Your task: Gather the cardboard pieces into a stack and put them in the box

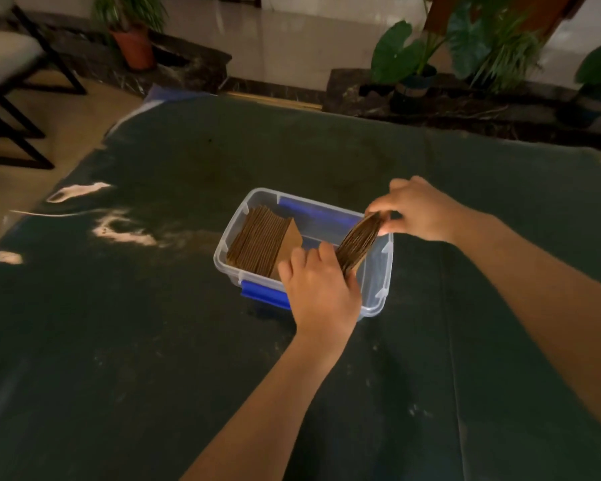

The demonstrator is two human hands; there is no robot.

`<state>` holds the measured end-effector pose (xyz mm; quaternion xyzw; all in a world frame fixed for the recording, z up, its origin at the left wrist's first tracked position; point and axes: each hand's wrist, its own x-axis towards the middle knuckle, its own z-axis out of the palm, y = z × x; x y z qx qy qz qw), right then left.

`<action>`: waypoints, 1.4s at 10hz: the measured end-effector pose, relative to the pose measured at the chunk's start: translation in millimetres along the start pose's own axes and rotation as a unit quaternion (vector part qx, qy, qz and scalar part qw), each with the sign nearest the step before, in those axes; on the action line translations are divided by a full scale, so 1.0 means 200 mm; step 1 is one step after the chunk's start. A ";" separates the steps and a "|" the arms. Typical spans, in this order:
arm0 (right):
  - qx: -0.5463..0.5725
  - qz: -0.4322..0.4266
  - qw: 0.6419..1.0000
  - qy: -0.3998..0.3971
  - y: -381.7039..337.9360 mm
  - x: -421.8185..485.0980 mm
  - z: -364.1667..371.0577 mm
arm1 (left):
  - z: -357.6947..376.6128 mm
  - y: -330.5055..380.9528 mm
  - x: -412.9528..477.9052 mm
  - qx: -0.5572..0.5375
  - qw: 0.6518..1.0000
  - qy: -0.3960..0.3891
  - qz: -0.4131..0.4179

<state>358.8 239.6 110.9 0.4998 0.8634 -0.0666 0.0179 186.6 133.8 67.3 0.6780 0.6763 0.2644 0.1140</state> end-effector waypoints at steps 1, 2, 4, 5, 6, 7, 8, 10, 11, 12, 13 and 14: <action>-0.001 0.000 1.000 -0.014 0.04 0.05 0.10 | 0.09 0.00 0.01 0.012 1.000 -0.026 -0.012; -0.033 0.000 0.999 -0.023 0.06 0.07 0.21 | 0.18 0.02 0.03 0.057 0.993 -0.094 -0.034; -0.088 -0.044 0.994 -0.053 0.04 0.10 0.22 | 0.20 0.07 0.13 0.158 0.961 -0.227 -0.027; -0.106 -0.035 0.991 -0.078 0.02 0.10 0.21 | 0.19 0.07 0.14 0.173 0.947 -0.268 -0.020; -0.081 0.013 0.983 -0.162 0.00 0.11 0.16 | 0.18 0.05 0.12 0.158 0.936 -0.312 -0.030; -0.025 0.048 0.975 -0.215 -0.01 0.12 0.11 | 0.18 0.05 0.12 0.152 0.935 -0.317 -0.037; 0.093 0.077 0.970 -0.210 0.00 0.09 0.05 | 0.20 0.06 0.11 0.146 0.943 -0.298 -0.031; 0.028 0.069 0.984 -0.161 -0.03 0.02 0.11 | 0.21 0.07 0.09 0.133 0.945 -0.296 -0.034; 0.007 0.056 0.989 -0.136 -0.03 0.00 0.15 | 0.21 0.06 0.10 0.134 0.943 -0.303 -0.032; 0.016 0.052 0.993 -0.107 -0.03 -0.01 0.17 | 0.20 0.05 0.13 0.131 0.932 -0.337 -0.027; 0.045 0.066 0.993 -0.082 -0.05 -0.02 0.18 | 0.17 0.05 0.17 0.130 0.921 -0.368 -0.011; 0.140 0.144 0.980 -0.003 -0.09 -0.12 0.17 | 0.11 0.01 0.22 0.054 0.948 -0.314 -0.028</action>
